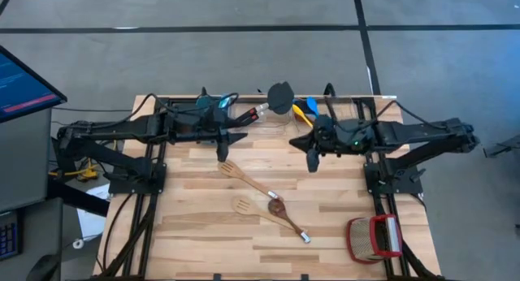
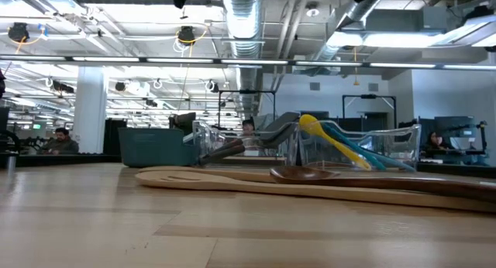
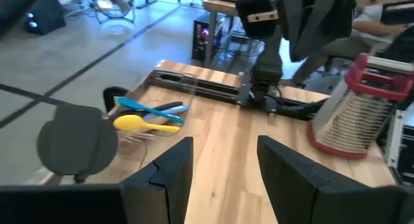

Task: Pick & Place Kitchen Items
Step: Put the brown serving spoon into the right transparent bin

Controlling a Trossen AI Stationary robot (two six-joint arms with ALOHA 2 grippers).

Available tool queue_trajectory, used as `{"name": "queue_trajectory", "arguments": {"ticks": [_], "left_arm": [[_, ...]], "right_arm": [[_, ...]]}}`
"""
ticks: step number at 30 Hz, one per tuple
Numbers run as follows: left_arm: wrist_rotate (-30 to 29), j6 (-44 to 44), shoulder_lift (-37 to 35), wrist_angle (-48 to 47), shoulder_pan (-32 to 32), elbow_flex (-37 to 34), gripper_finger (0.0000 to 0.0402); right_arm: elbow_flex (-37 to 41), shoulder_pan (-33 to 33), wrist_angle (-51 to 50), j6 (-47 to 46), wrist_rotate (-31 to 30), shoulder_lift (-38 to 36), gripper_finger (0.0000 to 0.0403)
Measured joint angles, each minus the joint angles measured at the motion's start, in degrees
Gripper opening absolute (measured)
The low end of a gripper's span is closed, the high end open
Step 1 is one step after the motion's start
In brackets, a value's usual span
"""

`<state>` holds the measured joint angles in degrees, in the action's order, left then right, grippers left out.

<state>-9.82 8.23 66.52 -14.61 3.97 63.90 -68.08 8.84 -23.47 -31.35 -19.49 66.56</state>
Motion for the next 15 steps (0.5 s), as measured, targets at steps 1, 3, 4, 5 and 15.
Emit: {"name": "queue_trajectory", "arguments": {"ticks": [1, 3, 4, 5, 15], "left_arm": [[0.44, 0.0, -0.02, 0.02, 0.0, 0.0, 0.0159], [0.78, 0.0, -0.02, -0.2, 0.0, 0.0, 0.0159], [0.78, 0.0, -0.02, -0.25, -0.13, 0.0, 0.0159], [0.78, 0.0, -0.02, -0.21, -0.29, 0.02, 0.0159], [6.38, 10.2, -0.02, -0.46, -2.9, 0.02, 0.0159]], "right_arm": [[-0.04, 0.55, 0.83, -0.75, -0.04, 0.59, 0.0002], [-0.32, 1.73, 2.34, -2.42, -0.02, 1.34, 0.0003], [-0.08, 2.38, 1.47, -3.2, -0.02, 1.35, 0.0004], [-0.08, 3.05, 1.92, -3.82, -0.02, 1.7, 0.0004], [-0.19, 8.86, 2.74, -6.23, -0.04, 3.18, 0.0001]]}}
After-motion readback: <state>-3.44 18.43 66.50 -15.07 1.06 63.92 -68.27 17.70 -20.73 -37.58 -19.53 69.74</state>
